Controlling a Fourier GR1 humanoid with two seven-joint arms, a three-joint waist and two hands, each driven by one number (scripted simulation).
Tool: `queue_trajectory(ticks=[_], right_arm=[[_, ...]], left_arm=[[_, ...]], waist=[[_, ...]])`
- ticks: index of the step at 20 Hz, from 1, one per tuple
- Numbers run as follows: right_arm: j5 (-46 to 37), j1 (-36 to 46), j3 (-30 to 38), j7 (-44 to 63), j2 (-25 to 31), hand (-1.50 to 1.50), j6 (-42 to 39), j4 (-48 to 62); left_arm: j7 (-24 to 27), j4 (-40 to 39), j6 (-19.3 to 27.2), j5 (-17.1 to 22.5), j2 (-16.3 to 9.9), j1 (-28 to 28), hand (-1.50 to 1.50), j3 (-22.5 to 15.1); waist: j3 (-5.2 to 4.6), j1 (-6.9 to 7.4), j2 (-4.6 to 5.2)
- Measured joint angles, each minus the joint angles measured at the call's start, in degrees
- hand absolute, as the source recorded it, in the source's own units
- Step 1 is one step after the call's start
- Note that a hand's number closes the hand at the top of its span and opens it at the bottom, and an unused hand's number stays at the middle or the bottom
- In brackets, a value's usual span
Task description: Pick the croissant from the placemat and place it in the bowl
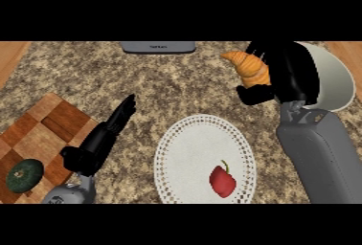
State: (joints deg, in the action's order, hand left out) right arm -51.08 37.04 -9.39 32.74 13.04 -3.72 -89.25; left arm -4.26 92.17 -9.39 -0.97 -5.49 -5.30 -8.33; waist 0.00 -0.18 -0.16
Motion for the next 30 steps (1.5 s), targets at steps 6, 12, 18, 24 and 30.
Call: queue_trajectory(ticks=[6,12,18,24,30], right_arm=[[0.0,0.9,6.5,-3.6,4.1,1.50,0.7,4.8],[-5.2,2.1,9.8,-10.1,8.3,1.50,9.5,15.6],[-5.9,4.7,13.4,-17.1,11.6,1.50,13.1,29.7],[0.3,8.2,18.1,-20.7,13.0,-1.50,4.7,43.0],[4.8,12.1,22.5,-32.4,14.5,-1.50,5.4,54.4]], left_arm=[[1.0,-1.6,-0.9,0.1,0.1,-0.6,0.00,0.8],[0.6,-2.3,-1.1,-0.1,0.6,-2.0,0.00,0.9],[0.6,-1.7,-1.8,0.2,0.3,-1.7,0.00,1.5],[-1.2,-1.1,-1.4,-0.2,1.2,-3.4,0.00,0.8],[-1.2,-1.2,-1.8,-0.1,1.1,-3.7,0.00,1.2]], waist=[[-0.01,0.32,0.17],[0.02,0.71,0.37],[0.01,1.08,0.44],[0.06,1.70,0.71],[0.09,1.95,0.80]])
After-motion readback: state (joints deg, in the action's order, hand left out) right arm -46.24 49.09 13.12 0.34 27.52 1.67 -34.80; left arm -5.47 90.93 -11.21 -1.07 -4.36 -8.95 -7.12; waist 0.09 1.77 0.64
